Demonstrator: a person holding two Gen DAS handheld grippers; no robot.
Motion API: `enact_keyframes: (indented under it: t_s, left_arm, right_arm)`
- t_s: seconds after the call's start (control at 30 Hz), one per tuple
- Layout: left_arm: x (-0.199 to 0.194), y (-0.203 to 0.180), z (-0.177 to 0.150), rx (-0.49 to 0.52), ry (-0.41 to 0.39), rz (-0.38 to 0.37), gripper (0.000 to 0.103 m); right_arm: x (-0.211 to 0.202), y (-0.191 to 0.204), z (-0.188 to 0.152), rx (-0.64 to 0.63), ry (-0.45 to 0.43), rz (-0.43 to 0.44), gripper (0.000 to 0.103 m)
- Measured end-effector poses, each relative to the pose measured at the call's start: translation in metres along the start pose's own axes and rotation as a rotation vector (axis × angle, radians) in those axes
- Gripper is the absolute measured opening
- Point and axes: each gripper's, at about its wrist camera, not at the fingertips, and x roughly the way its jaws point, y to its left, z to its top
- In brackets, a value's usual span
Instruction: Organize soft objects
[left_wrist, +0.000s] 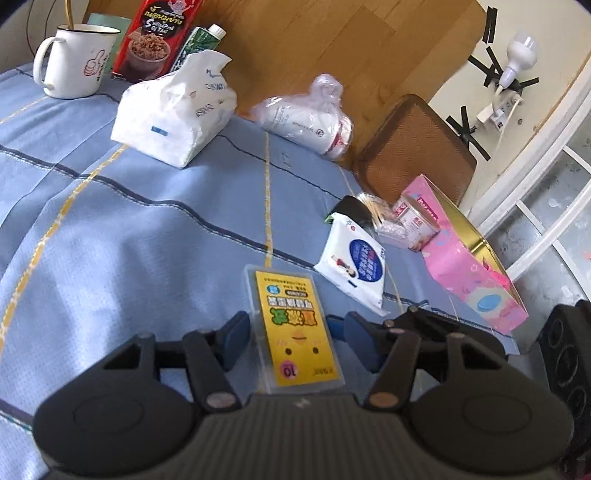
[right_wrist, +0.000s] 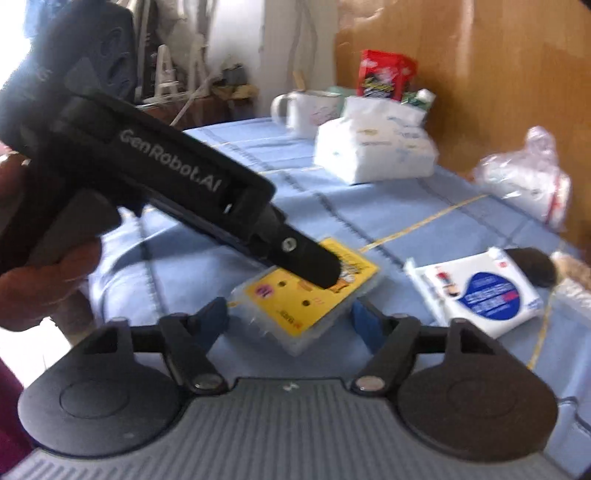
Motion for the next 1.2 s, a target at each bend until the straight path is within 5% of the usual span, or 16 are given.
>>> enact_keyframes:
  t_s: [0.17,0.57,0.9,1.07,1.2]
  left_arm:
    - [0.008,-0.033,0.016,0.051,-0.021,-0.052,0.057]
    - [0.107,-0.202,0.061,0.389,-0.009,-0.224,0.057]
    - [0.216,-0.301,0.061,0.455,0.055,-0.298,0.059]
    - [0.225,-0.302,0.057,0.471,0.063,-0.288,0.065]
    - [0.199,-0.271,0.062,0.441,0.033,-0.302,0.065]
  right_arm:
    - [-0.024,-0.019,-0.005,0.081,-0.086,-0.052,0.071]
    - [-0.131,-0.108,-0.027,0.182,-0.370,-0.476,0.071]
    - [-0.167,-0.207,-0.065,0.327,-0.355,-0.698,0.070]
    - [-0.176,-0.248,-0.089,0.417,-0.224,-0.940,0.067]
    - [-0.202,-0.257,-0.104,0.537,-0.291,-0.964,0.068]
